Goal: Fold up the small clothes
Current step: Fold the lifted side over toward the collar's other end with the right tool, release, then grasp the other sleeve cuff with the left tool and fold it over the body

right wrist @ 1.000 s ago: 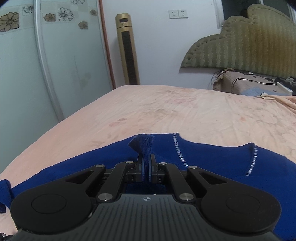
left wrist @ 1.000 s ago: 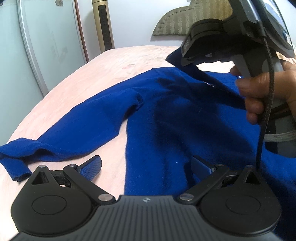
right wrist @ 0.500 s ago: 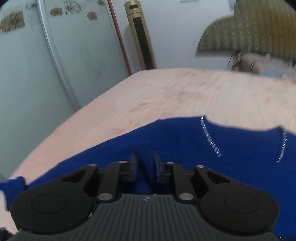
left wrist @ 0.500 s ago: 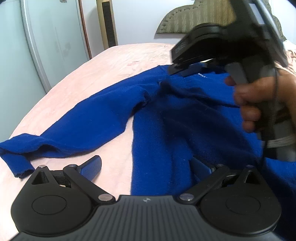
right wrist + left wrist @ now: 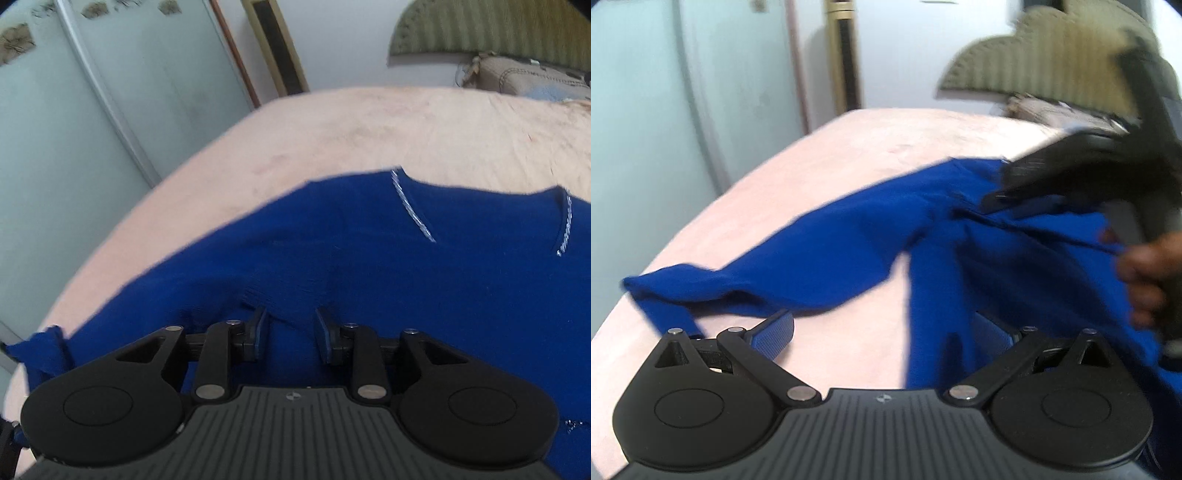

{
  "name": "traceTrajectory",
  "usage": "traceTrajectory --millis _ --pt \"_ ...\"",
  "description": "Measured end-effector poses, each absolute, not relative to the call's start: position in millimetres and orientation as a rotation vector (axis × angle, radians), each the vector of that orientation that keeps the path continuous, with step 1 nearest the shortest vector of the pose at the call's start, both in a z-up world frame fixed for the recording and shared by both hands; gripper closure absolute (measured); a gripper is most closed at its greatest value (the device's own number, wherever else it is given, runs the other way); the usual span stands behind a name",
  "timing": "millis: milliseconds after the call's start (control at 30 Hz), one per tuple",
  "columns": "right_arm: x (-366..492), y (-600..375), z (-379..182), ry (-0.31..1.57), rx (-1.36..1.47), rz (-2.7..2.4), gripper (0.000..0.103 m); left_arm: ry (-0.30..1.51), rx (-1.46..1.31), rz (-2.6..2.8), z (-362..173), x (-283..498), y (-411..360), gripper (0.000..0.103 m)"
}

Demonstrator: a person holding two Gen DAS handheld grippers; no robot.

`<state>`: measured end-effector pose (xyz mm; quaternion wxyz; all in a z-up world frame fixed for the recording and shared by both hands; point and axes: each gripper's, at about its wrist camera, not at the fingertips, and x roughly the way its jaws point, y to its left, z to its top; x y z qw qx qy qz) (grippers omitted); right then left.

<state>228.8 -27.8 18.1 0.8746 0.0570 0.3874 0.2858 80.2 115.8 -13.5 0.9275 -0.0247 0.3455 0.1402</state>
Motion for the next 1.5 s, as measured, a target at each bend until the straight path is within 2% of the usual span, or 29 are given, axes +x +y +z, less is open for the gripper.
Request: traceTrajectory --millis 67,300,700,733,767,800,833,933,1000,1233,1367,1500 --pt "214 -26 28 0.767 0.078 0.619 0.051 0.688 -0.157 0.34 -10 74 140 0.0" --pt "168 -26 40 0.7 -0.03 0.685 0.04 0.591 -0.782 0.434 -14 53 247 0.0" --pt "152 -40 35 0.71 0.009 0.677 0.034 0.436 -1.461 0.371 -67 43 324 0.001" --pt "152 -42 34 0.71 0.013 0.675 0.034 0.425 -1.48 0.378 -68 41 325 0.004" --pt "152 -43 33 0.71 0.018 0.671 0.033 0.428 -1.486 0.396 -70 41 324 0.028" --pt "152 -45 32 0.712 0.023 0.667 0.032 0.437 -1.486 0.408 -70 41 325 0.047" --pt "152 -47 31 0.715 0.027 0.664 0.032 0.45 -1.478 0.401 -70 42 327 0.075" --pt "151 -53 28 0.722 0.042 0.651 0.032 0.453 -1.47 0.413 -72 39 328 0.094" --pt "153 -57 26 0.728 0.055 0.639 0.031 0.439 -1.407 0.46 -63 37 326 0.095" --pt "152 -81 22 0.73 0.096 0.599 0.029 0.268 -0.837 0.772 10 33 308 0.098" --pt "154 -99 16 0.739 0.147 0.562 0.029 0.305 -0.898 0.67 18 45 311 0.098" --pt "156 -113 11 0.753 0.19 0.537 0.029 0.32 -0.736 0.625 38 63 287 0.098"
